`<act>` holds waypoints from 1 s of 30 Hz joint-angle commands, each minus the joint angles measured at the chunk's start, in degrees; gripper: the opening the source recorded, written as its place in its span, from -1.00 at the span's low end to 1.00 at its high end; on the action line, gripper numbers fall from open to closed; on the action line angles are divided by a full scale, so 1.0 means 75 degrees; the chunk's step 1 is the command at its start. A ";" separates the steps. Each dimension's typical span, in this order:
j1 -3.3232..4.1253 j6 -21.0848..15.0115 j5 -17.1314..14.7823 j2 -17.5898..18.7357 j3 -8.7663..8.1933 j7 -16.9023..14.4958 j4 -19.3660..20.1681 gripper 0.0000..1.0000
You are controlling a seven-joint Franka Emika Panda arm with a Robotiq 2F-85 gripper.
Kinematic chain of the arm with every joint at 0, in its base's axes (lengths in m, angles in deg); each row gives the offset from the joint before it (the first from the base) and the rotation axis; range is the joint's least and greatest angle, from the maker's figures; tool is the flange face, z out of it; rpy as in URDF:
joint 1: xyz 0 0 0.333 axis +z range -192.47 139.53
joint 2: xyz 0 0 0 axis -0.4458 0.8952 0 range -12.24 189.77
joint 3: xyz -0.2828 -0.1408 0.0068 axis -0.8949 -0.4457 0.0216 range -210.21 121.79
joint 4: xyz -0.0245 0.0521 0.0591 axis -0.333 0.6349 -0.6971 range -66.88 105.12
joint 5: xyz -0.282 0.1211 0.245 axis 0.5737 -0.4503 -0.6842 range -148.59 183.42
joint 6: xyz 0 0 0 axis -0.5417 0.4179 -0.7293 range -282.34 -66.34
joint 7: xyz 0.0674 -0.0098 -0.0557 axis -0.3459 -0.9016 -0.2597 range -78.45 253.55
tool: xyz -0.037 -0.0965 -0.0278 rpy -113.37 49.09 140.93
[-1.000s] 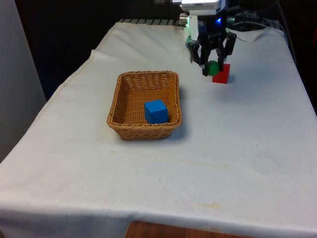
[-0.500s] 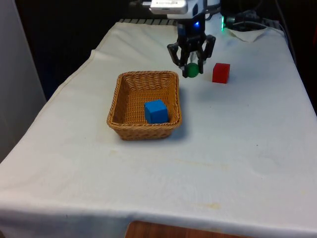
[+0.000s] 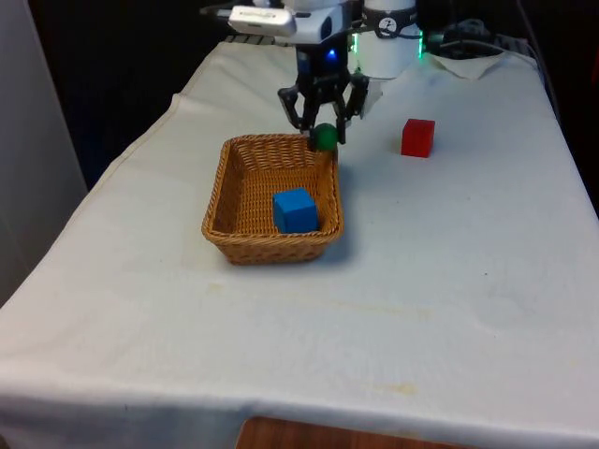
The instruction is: Place all non-red objects into the basket.
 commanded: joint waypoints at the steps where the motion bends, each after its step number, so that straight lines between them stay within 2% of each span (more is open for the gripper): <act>1: -0.0076 0.0015 -0.0115 0.0038 -0.0008 -0.0191 -0.0053 -1.00; 4: -0.0076 0.0015 -0.0122 0.0115 -0.0130 -0.0313 -0.0099 -1.00; 5: -0.0015 0.0000 0.0000 0.0084 -0.0183 -0.0176 -0.0061 -1.00; 6: -0.0092 0.0008 -0.0145 0.0145 -0.0160 -0.0359 -0.0122 -1.00; 12: -0.0130 -0.0031 -0.0405 0.0397 -0.0290 -0.0703 -0.0260 -1.00; 13: -0.0053 -0.0008 -0.0252 0.0390 -0.0382 -0.0573 -0.0244 -1.00; 14: -0.0138 -0.0053 -0.0542 0.0497 -0.0313 -0.0833 -0.0298 -1.00; 21: -0.0138 -0.0183 -0.0985 0.0825 -0.0359 -0.1238 -0.0428 -1.00; 22: -0.0076 -0.0122 -0.0894 0.0825 -0.0443 -0.1161 -0.0420 -1.00; 23: -0.0138 -0.0199 -0.1031 0.0871 -0.0367 -0.1276 -0.0451 -1.00; 28: -0.0115 -0.0222 -0.1092 0.1100 -0.0390 -0.1291 -0.0619 -1.00; 29: -0.0115 -0.0222 -0.1092 0.1123 -0.0390 -0.1283 -0.0634 -0.89; 30: -0.0107 -0.0214 -0.1092 0.1131 -0.0397 -0.1283 -0.0649 -0.70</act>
